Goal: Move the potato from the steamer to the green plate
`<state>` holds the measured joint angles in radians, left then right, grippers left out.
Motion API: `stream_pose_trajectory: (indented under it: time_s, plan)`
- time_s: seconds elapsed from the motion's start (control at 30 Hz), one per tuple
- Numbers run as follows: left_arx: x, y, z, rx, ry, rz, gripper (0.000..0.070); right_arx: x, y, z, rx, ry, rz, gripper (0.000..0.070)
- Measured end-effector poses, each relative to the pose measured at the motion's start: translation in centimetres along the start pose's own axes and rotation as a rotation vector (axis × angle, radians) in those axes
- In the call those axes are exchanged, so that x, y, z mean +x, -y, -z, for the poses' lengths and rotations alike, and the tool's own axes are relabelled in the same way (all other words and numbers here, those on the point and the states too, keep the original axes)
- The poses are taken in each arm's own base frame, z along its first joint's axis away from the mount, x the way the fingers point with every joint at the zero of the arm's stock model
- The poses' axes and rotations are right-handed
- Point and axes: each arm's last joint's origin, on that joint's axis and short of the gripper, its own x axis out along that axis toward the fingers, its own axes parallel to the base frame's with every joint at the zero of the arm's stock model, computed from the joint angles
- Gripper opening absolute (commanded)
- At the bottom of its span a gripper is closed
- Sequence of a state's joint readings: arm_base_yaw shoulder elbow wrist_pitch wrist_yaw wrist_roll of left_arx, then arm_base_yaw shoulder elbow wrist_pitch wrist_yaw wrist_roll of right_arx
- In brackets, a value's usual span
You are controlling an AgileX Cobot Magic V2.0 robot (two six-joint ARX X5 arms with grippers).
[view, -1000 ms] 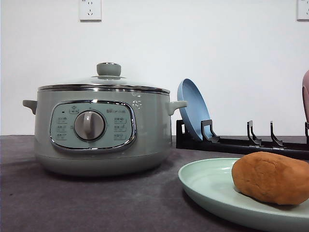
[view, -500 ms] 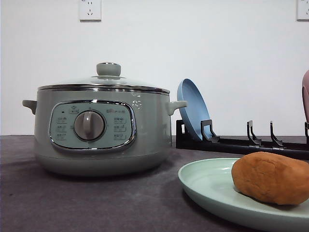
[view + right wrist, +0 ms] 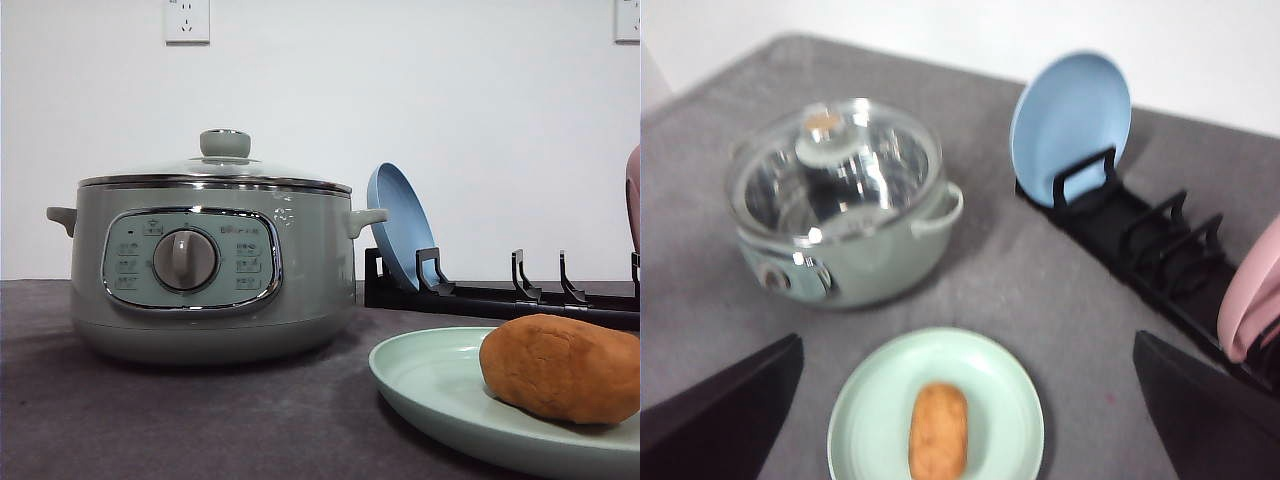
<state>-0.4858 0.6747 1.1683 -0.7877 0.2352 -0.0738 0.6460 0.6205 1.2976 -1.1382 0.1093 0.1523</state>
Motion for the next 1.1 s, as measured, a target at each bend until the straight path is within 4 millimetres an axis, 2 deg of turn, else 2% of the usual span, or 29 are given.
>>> stream_pose_trajectory:
  time_s: [0.2,0.37,0.4,0.47,0.5,0.57,0.6,0.63,1.1]
  plan:
    - [0.0,0.0,-0.1,-0.002,0.006,0.000,0.0700,1.5,0.0,0.9,-0.010,-0.055,0.003,0.0668]
    - [0.0,0.0,-0.1,-0.002,0.007,0.000,0.0696,1.6,-0.1,0.6,-0.009,-0.024,-0.001,0.0668]
    - [0.0,0.0,-0.1,-0.002,0.006,0.000,0.0666,1.6,-0.1,0.5,-0.007,-0.011,-0.003,0.0668]
    - [0.0,0.0,-0.1,-0.002,0.006,0.000,0.0504,1.6,-0.1,0.3,-0.005,0.008,-0.005,0.0645]
    - [0.0,0.0,-0.1,-0.002,0.006,0.000,0.0375,1.6,-0.1,0.3,-0.004,0.014,-0.006,0.0548]
    - [0.0,0.0,-0.1,-0.002,0.006,0.000,0.0066,1.6,-0.2,0.2,-0.004,0.018,-0.007,0.0127]
    - [0.0,0.0,-0.1,-0.002,0.006,0.000,0.0003,1.6,-0.2,0.2,-0.004,0.018,-0.007,0.0004]
    - [0.0,0.0,-0.1,-0.002,0.006,0.000,0.0013,1.6,-0.2,0.2,-0.004,0.018,-0.007,0.0022]
    - [0.0,0.0,-0.1,-0.002,0.006,0.000,0.0015,1.6,-0.2,0.1,-0.003,0.030,-0.009,0.0020]
